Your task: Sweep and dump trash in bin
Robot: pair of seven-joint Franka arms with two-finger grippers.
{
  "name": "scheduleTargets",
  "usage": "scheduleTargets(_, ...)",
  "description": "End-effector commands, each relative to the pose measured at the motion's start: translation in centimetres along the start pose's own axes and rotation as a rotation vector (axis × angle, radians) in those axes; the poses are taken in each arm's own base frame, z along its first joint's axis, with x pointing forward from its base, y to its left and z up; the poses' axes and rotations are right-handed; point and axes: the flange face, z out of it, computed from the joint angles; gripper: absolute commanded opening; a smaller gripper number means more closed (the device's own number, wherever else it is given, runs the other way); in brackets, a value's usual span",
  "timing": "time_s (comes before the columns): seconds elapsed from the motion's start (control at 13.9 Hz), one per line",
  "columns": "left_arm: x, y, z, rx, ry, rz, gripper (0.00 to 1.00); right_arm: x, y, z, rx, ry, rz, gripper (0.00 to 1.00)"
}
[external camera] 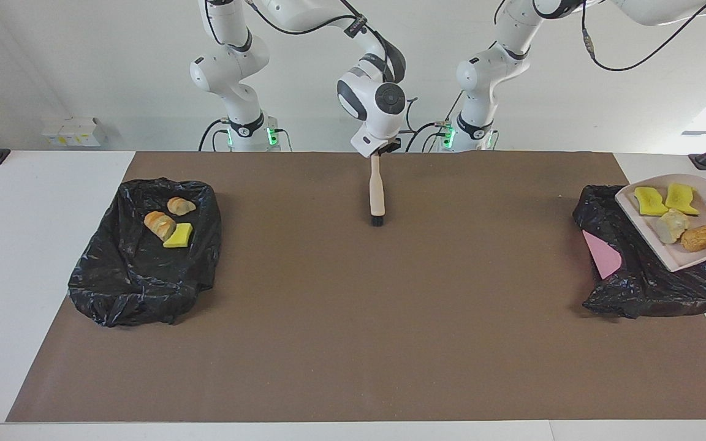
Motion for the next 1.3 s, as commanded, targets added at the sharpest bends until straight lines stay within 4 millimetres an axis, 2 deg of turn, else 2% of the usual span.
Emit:
scheduleTargets(0.0,3.1,-0.1,-0.1,0.003,-0.124,-0.01,0.0,0.8,-0.2,-0.3,-0.016,-0.007,0.003,0.4)
scheduleTargets(0.07,4.5,0.1,-0.6,0.005,-0.169,-0.004,0.0,0.8,-0.2,-0.3,-0.021,-0.002,0.0,0.44)
scheduleTargets(0.14,5.5,0.3,-0.9,0.01,-0.213,-0.003,0.0,0.8,-0.2,-0.4,-0.03,0.01,-0.007,0.54)
scheduleTargets(0.22,6.0,0.6,-1.0,0.006,-0.242,-0.011,0.0,0.7,-0.1,-0.8,-0.032,0.023,-0.01,0.61)
scheduleTargets(0.36,6.3,0.5,-1.7,0.002,-0.316,0.019,0.0,1.2,0.4,-2.9,-0.001,0.047,0.009,0.71)
scheduleTargets(0.5,5.5,0.5,-2.6,0.01,-0.369,0.031,0.0,1.3,1.3,-5.4,0.036,0.084,0.021,0.82)
scheduleTargets(0.65,3.8,0.9,-3.7,0.026,-0.426,0.032,0.0,3.0,5.2,-10.1,0.105,0.136,0.08,0.95)
scheduleTargets(0.72,3.4,1.0,-4.1,0.032,-0.434,0.032,0.0,3.2,7.1,-12.4,0.134,0.162,0.104,1.0)
scheduleTargets(0.87,2.6,1.2,-4.8,0.038,-0.448,0.022,0.0,4.0,11.3,-16.4,0.183,0.199,0.168,1.0)
scheduleTargets(1.01,2.6,1.3,-5.7,0.045,-0.455,0.02,0.0,5.2,15.7,-21.0,0.176,0.261,0.133,1.0)
scheduleTargets(1.23,3.8,0.9,-6.6,0.048,-0.448,0.02,0.0,7.1,24.6,-28.5,0.19,0.311,0.085,1.0)
